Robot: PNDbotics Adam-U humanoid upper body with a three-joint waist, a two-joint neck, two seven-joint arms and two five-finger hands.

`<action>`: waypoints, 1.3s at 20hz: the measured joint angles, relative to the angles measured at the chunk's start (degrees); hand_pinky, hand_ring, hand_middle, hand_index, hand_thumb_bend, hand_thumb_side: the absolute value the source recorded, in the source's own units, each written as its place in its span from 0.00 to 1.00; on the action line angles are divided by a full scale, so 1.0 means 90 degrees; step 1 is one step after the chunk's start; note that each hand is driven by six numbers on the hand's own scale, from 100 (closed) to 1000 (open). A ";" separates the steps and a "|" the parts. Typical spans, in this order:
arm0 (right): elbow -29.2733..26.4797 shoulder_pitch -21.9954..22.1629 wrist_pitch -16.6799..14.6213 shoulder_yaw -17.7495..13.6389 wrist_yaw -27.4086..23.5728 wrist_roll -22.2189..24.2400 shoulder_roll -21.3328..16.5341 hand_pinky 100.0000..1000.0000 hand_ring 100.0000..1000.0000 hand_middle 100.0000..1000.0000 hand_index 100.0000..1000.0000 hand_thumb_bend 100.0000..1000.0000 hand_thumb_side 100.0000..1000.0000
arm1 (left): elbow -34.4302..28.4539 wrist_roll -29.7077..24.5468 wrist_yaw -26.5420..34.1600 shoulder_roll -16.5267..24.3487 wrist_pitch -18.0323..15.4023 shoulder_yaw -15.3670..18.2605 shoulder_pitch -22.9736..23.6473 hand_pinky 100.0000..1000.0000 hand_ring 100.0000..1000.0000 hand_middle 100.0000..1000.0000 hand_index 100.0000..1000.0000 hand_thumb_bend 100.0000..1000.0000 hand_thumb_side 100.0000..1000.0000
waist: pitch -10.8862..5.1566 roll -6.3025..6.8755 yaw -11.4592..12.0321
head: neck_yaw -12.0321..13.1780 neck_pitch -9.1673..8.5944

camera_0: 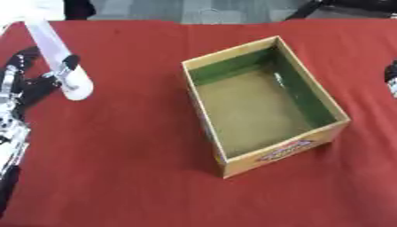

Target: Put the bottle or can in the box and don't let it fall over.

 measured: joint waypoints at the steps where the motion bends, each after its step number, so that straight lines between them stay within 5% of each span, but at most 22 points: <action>1: 0.0000 0.0000 0.0000 0.0001 0.0000 0.0001 0.0000 0.90 0.89 0.83 0.93 0.11 0.35 | 0.0031 0.0035 0.0000 -0.0002 0.0014 0.0000 -0.0011 0.84 1.00 0.86 0.90 0.67 0.38 | 0.0000 0.0000 0.0000 | 0.0000 0.0000; 26: 0.0003 -0.0027 0.0004 0.0033 0.0000 0.0053 0.0001 0.90 0.89 0.83 0.93 0.09 0.37 | 0.0638 0.0448 -0.0311 -0.0164 0.0046 0.0039 -0.0440 0.83 1.00 0.84 0.88 0.65 0.36 | 0.0017 -0.0002 -0.0040 | 0.0033 -0.0004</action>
